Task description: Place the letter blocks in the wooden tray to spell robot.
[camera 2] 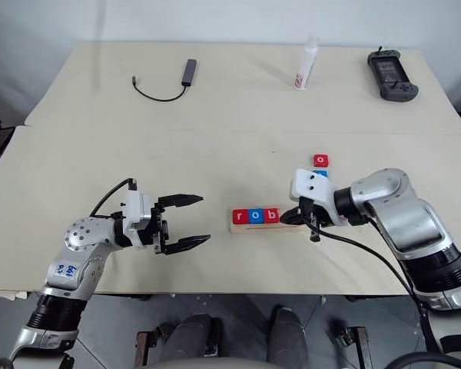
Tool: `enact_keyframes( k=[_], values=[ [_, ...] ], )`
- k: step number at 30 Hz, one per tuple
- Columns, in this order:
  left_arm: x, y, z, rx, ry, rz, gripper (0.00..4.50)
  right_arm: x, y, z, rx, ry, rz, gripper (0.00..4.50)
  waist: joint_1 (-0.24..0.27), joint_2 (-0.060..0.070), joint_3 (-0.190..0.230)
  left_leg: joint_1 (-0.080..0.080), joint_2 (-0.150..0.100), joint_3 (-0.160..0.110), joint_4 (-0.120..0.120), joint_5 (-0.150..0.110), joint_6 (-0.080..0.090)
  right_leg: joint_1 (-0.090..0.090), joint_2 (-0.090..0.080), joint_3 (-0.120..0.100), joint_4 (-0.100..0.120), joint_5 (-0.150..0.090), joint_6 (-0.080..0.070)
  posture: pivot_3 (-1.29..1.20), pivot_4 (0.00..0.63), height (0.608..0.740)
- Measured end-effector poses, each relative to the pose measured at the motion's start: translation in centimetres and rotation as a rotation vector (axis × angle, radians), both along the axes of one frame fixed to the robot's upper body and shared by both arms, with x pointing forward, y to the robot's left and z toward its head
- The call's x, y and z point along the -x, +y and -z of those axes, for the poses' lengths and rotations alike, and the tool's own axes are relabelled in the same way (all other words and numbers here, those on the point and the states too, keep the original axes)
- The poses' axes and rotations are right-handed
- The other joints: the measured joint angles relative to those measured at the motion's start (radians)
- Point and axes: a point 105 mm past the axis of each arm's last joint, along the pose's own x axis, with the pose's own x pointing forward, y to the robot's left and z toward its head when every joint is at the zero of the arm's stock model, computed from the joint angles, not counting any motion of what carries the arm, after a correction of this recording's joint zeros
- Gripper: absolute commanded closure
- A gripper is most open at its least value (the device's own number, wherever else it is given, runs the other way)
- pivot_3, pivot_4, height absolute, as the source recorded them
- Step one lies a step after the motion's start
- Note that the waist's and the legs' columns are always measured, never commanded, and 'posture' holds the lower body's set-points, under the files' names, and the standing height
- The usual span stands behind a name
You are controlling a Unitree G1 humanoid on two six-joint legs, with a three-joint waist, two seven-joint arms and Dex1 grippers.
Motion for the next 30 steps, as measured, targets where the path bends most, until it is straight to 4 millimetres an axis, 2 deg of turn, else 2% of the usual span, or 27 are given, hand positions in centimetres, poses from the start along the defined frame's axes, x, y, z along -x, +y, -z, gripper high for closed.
enact_keyframes(
  k=[7, 12, 16, 19, 22, 26, 30],
  values=[
    [0.0, 0.0, 0.0, 0.000, 0.001, 0.001, 0.00, -1.0, 1.3, 1.8, -0.026, 0.006, 0.041, 4.49, 0.000, 0.000, 0.000, 0.000, 0.000, 0.000, 0.000, 0.000, 0.000, 0.000, 0.000, 0.000, 0.000, 0.000, 0.000, 0.00, 0.150, 0.740],
    [0.1, 0.0, 0.1, -0.003, 0.002, 0.000, 0.00, -1.4, 0.9, 2.1, -0.020, 0.007, 0.073, 4.49, 0.002, 0.000, 0.000, 0.000, -0.001, 0.000, 0.000, 0.000, 0.000, 0.000, 0.000, 0.000, 0.000, 0.000, 0.000, 0.00, 0.150, 0.740],
    [0.1, 0.0, 0.0, -0.004, -0.002, 0.002, 0.00, -0.5, 0.9, 1.4, -0.061, 0.017, 0.045, 4.49, 0.002, 0.000, 0.000, -0.001, 0.000, 0.000, 0.000, 0.000, 0.000, 0.000, 0.000, 0.000, 0.000, 0.000, 0.000, 0.00, 0.150, 0.740],
    [0.1, 0.1, -0.1, -0.007, -0.006, 0.002, 0.00, 0.9, -0.3, 0.4, -0.082, 0.030, 0.026, 4.49, 0.008, 0.000, 0.000, -0.001, -0.001, -0.001, 0.000, 0.000, 0.000, 0.000, 0.000, 0.000, -0.001, 0.000, 0.000, 0.00, 0.150, 0.740],
    [0.1, 0.1, -0.1, -0.008, -0.007, 0.004, 0.00, 1.1, -1.3, -0.4, -0.116, 0.016, 0.048, 4.49, 0.006, 0.000, 0.000, 0.000, 0.000, 0.000, 0.000, 0.000, 0.000, 0.000, 0.000, 0.000, 0.000, 0.000, 0.000, 0.00, 0.150, 0.740],
    [0.0, -0.1, -0.4, -0.007, -0.015, 0.015, 0.00, 0.1, -1.8, -1.3, -0.156, -0.070, 0.090, 4.49, 0.000, 0.000, 0.000, 0.000, 0.000, 0.000, 0.000, 0.000, 0.000, 0.000, 0.000, 0.000, 0.000, 0.000, 0.000, 0.00, 0.150, 0.740],
    [-0.2, -0.1, -0.5, -0.005, -0.014, 0.018, 0.00, -2.3, -2.4, -1.2, -0.154, -0.141, 0.185, 4.49, 0.000, 0.000, 0.000, 0.000, 0.000, 0.000, 0.000, 0.000, 0.000, 0.000, 0.000, 0.000, 0.000, 0.000, 0.000, 0.00, 0.150, 0.740]
  ],
)
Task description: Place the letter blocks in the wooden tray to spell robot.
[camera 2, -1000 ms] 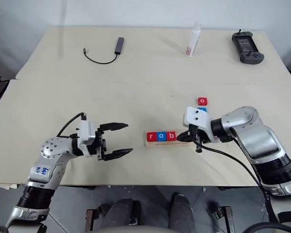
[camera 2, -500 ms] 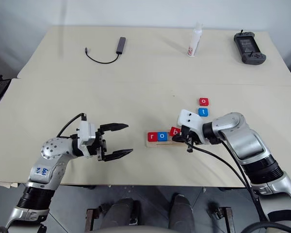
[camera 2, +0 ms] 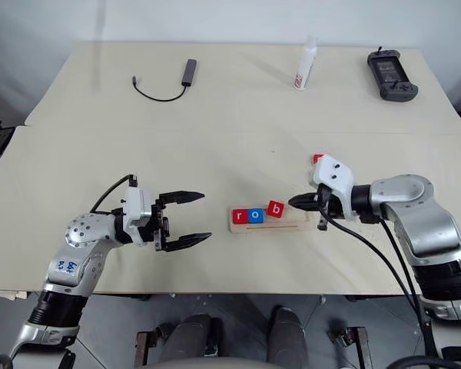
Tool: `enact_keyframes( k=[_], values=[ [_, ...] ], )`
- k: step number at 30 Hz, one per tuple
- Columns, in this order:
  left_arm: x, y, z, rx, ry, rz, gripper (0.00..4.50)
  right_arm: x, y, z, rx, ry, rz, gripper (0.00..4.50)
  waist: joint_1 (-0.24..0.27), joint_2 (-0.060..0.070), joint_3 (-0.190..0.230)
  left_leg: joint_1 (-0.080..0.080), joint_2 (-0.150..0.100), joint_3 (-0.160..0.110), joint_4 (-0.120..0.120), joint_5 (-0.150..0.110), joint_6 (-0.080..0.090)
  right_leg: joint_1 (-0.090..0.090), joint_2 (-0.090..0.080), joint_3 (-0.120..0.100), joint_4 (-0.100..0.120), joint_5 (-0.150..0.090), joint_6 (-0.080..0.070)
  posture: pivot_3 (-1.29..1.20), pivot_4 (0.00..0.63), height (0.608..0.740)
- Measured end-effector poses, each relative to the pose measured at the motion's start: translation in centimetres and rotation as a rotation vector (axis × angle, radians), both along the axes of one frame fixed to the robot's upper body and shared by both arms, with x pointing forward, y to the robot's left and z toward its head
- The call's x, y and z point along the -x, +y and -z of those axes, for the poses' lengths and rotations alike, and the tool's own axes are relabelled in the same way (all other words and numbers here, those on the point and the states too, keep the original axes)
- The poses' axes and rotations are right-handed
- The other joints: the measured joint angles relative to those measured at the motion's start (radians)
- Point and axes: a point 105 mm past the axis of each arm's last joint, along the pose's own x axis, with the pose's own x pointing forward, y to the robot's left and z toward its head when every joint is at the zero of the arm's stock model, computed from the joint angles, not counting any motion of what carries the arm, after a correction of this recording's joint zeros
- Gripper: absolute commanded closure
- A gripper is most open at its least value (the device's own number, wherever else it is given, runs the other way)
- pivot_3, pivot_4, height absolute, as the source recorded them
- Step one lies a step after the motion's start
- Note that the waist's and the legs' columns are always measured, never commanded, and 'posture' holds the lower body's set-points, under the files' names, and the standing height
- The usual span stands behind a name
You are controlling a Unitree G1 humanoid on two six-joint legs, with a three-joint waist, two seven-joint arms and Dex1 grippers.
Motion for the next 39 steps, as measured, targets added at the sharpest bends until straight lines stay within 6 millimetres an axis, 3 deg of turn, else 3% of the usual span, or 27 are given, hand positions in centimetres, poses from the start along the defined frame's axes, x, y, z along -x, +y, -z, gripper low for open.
enact_keyframes(
  k=[6, 16, 23, 30, 34, 39],
  values=[
    [0.0, -0.1, 0.0, 0.001, 0.002, 0.004, 0.00, -1.8, 2.1, 1.8, 0.011, -0.004, -0.009, 4.49, -0.001, 0.000, 0.000, -0.001, 0.000, 0.000, 0.000, 0.000, 0.000, 0.000, 0.000, 0.000, 0.000, 0.000, 0.000, 0.00, 0.150, 0.740],
    [0.0, 0.1, 0.3, 0.006, 0.010, -0.015, 0.00, -0.9, 3.7, 2.5, 0.026, 0.034, -0.098, 4.49, -0.001, 0.000, 0.000, -0.001, 0.000, -0.001, 0.000, 0.000, 0.000, 0.000, 0.000, 0.000, 0.000, 0.000, 0.000, 0.00, 0.150, 0.740],
    [0.1, 0.0, 0.2, 0.007, 0.007, -0.018, 0.00, -0.5, 3.5, 2.1, 0.012, 0.020, -0.102, 4.49, 0.003, 0.000, 0.000, -0.001, 0.000, -0.001, 0.000, 0.000, 0.000, 0.000, 0.000, -0.001, 0.000, 0.000, 0.000, 0.00, 0.150, 0.740],
    [0.1, 0.1, 0.2, 0.006, 0.008, -0.017, 0.00, 0.6, -0.6, 3.0, 0.077, 0.093, 0.009, 4.49, 0.002, 0.000, 0.000, -0.001, 0.000, -0.001, 0.000, 0.000, 0.000, 0.000, 0.000, 0.000, 0.000, 0.000, 0.000, 0.00, 0.150, 0.740],
    [0.0, -0.1, 0.0, 0.007, -0.002, -0.013, 0.00, 0.6, -0.8, 3.4, 0.079, 0.105, 0.037, 4.49, -0.002, 0.000, 0.000, 0.000, 0.000, 0.000, 0.000, 0.000, 0.000, 0.000, 0.000, 0.000, 0.000, 0.000, 0.000, 0.00, 0.150, 0.740],
    [0.0, -0.1, 0.0, 0.006, -0.003, -0.012, 0.00, 0.8, 0.9, 3.7, 0.055, 0.109, 0.001, 4.49, 0.000, 0.000, 0.000, 0.000, 0.000, 0.000, 0.000, 0.000, 0.000, 0.000, 0.000, 0.000, 0.000, 0.000, 0.000, 0.00, 0.150, 0.740]
  ],
)
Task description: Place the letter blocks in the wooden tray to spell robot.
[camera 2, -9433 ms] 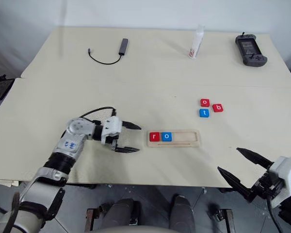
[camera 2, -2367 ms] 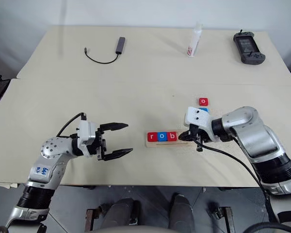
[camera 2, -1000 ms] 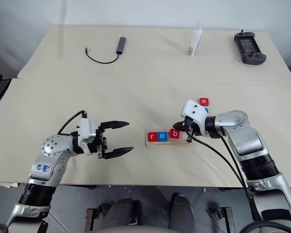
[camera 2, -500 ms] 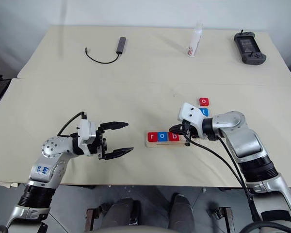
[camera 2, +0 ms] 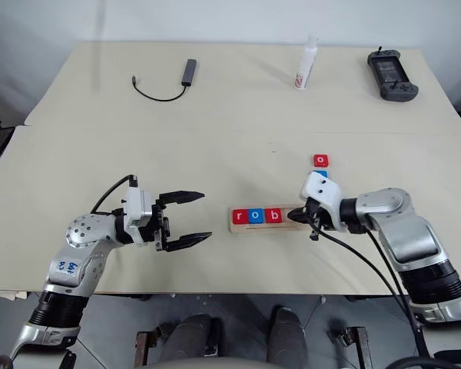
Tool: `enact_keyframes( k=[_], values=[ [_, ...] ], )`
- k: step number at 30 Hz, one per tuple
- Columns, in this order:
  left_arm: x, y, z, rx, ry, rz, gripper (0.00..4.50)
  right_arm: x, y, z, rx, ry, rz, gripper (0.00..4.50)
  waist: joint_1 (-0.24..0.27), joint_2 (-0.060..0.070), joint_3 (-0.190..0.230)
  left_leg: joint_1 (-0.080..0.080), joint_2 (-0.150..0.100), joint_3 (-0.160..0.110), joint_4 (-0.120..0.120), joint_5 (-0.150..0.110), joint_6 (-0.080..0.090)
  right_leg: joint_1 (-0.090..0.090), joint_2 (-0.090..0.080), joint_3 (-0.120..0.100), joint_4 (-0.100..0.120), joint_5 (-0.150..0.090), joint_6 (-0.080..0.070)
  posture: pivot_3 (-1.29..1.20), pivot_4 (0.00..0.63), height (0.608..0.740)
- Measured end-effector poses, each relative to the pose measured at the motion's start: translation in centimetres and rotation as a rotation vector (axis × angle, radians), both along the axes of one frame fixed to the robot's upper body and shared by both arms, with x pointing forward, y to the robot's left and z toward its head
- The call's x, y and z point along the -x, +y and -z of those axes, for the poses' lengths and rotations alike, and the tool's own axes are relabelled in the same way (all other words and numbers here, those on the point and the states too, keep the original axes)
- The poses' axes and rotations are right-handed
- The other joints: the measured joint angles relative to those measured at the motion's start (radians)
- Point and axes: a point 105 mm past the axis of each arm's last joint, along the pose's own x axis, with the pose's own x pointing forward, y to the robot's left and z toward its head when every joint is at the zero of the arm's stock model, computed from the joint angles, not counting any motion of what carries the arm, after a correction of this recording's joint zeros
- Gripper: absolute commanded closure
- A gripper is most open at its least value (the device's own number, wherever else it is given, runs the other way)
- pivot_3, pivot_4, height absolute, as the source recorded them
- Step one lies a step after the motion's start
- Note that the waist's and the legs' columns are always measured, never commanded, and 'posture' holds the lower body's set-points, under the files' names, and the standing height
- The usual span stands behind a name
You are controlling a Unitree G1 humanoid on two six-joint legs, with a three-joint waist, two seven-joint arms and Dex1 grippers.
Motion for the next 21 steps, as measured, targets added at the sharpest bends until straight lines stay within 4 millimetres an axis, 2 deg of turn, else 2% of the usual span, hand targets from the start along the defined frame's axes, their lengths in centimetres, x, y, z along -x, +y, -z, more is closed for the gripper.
enact_keyframes(
  k=[4, 10, 12, 16, 19, 21],
  values=[
    [0.0, 0.0, 0.0, -0.001, 0.000, 0.000, 0.00, 0.1, 1.2, 0.1, -0.020, 0.012, -0.024, 4.49, 0.003, 0.000, 0.000, 0.000, 0.000, 0.000, 0.000, 0.000, 0.000, 0.000, 0.000, 0.000, 0.000, 0.000, 0.000, 0.00, 0.150, 0.740],
    [0.0, 0.0, 0.0, -0.001, 0.000, 0.000, 0.00, 0.4, 1.6, -0.2, -0.023, 0.011, -0.036, 4.49, 0.002, 0.000, 0.000, 0.000, 0.000, 0.000, 0.000, 0.000, 0.000, 0.000, 0.000, 0.000, 0.000, 0.000, 0.000, 0.00, 0.150, 0.740],
    [0.0, 0.0, 0.0, -0.001, 0.000, -0.001, 0.00, 0.4, 1.1, -0.2, -0.011, 0.011, -0.025, 4.49, 0.003, 0.000, 0.000, 0.000, 0.000, 0.000, 0.000, 0.000, 0.000, 0.000, 0.000, 0.000, 0.000, 0.000, 0.000, 0.00, 0.150, 0.740],
    [-0.2, 0.1, 0.1, -0.002, 0.004, -0.003, 0.00, 1.0, -1.4, -0.7, 0.008, 0.003, 0.033, 4.49, 0.010, 0.000, 0.000, -0.001, -0.001, 0.000, 0.000, 0.000, 0.000, 0.000, 0.000, 0.000, -0.001, 0.000, 0.000, 0.00, 0.150, 0.740],
    [-0.3, -0.1, 0.0, -0.002, -0.001, 0.007, 0.00, 2.0, -2.3, -2.1, -0.074, -0.024, 0.054, 3.91, 0.014, 0.000, 0.000, 0.000, 0.000, 0.000, 0.000, 0.000, 0.000, 0.000, 0.000, 0.000, -0.001, 0.000, 0.000, 0.00, 0.150, 0.740],
    [-0.5, -0.1, 0.0, 0.000, -0.003, 0.014, 0.00, 3.2, -2.9, -2.9, -0.133, -0.051, 0.054, 3.26, 0.021, 0.000, 0.000, 0.000, 0.000, 0.000, 0.000, 0.000, 0.000, 0.000, 0.000, 0.000, -0.001, 0.000, 0.000, 0.00, 0.150, 0.740]
  ],
)
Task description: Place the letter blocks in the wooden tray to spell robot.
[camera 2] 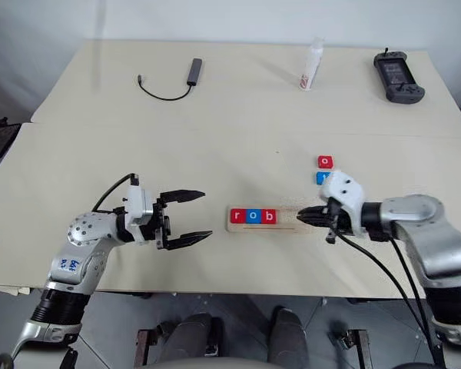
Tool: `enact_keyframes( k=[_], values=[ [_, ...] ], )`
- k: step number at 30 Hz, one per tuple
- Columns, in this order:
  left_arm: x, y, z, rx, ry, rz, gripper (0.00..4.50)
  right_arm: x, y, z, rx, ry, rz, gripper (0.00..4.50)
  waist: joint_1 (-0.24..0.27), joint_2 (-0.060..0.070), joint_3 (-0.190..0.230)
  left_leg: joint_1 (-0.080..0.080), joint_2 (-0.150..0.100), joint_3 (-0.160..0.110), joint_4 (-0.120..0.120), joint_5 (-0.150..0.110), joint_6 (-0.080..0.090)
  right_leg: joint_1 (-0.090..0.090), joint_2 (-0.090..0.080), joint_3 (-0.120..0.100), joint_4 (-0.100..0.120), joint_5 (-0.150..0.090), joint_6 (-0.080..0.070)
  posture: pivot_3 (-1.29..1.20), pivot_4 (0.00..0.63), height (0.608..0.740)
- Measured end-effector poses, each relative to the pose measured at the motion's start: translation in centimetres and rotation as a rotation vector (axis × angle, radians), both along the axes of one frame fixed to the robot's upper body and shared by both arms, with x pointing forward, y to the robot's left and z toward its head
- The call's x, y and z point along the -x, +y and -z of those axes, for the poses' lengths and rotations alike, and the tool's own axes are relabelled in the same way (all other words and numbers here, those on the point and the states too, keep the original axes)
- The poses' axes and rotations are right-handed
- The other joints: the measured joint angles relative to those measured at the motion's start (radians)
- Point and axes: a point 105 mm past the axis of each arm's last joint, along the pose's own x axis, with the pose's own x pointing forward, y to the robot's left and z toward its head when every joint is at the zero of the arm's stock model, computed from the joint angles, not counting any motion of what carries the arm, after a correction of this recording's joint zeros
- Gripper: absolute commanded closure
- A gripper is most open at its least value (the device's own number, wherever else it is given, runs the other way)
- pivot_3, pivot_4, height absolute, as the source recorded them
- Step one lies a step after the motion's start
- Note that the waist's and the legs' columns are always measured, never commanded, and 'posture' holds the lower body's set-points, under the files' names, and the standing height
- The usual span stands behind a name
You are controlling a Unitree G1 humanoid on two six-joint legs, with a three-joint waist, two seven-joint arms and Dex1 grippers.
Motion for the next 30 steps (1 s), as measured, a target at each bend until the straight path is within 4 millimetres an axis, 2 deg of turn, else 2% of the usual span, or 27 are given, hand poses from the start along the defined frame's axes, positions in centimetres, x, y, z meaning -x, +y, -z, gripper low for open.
enact_keyframes(
  k=[4, 9, 14, 19, 23, 27, 30],
  values=[
    [-0.4, 0.5, 0.5, -0.003, 0.021, -0.006, 0.00, 2.5, -2.9, 0.8, 0.033, -0.115, 0.078, 1.88, 0.013, 0.000, 0.000, 0.000, -0.002, 0.001, 0.000, 0.000, 0.000, 0.000, -0.001, 0.000, -0.001, 0.000, 0.000, 0.00, 0.150, 0.740],
    [-0.7, 1.9, 1.0, -0.017, 0.039, -0.047, 0.00, 4.9, -5.3, 1.3, -0.052, -0.248, 0.195, 0.09, 0.005, -0.001, 0.000, 0.002, -0.001, 0.001, 0.000, 0.000, 0.000, 0.001, 0.000, 0.001, 0.000, 0.000, 0.000, 0.00, 0.150, 0.740],
    [-0.7, 2.4, 0.8, -0.009, 0.049, -0.043, 0.00, 5.4, -8.9, 1.9, -0.152, -0.311, 0.361, 0.04, 0.001, 0.000, 0.000, 0.004, 0.000, 0.002, 0.000, 0.000, 0.000, 0.002, 0.000, 0.003, 0.001, 0.000, 0.001, 0.00, 0.150, 0.740],
    [-0.8, 3.1, 0.6, -0.015, 0.062, -0.057, 0.00, 5.4, -9.9, 2.5, -0.209, -0.310, 0.417, 0.04, 0.001, 0.000, 0.000, 0.003, 0.000, 0.002, 0.000, 0.000, 0.000, 0.002, 0.000, 0.003, 0.001, 0.000, 0.001, 0.00, 0.150, 0.740],
    [-0.8, 3.3, 0.0, 0.018, 0.087, -0.068, 0.00, 3.5, -8.8, 1.2, -0.324, -0.288, 0.439, 0.04, -0.002, 0.000, 0.000, 0.004, 0.001, 0.000, 0.000, 0.000, 0.000, 0.001, 0.000, 0.005, 0.002, 0.000, 0.001, 0.00, 0.150, 0.740],
    [-0.8, 2.7, -0.4, 0.016, 0.061, -0.050, 0.00, 0.2, -7.4, -0.3, -0.252, -0.233, 0.434, 0.04, -0.002, 0.000, 0.000, 0.004, 0.001, 0.000, 0.001, 0.000, 0.000, 0.000, 0.000, 0.006, 0.002, 0.000, 0.000, 0.00, 0.150, 0.740],
    [-0.6, 2.5, 0.1, -0.013, 0.046, -0.044, 0.00, -2.3, -6.2, -1.8, -0.201, -0.214, 0.436, 0.04, -0.002, 0.000, 0.000, 0.003, 0.001, 0.001, 0.000, 0.000, 0.000, 0.000, 0.001, 0.003, 0.002, 0.000, 0.000, 0.00, 0.150, 0.740]
  ],
)
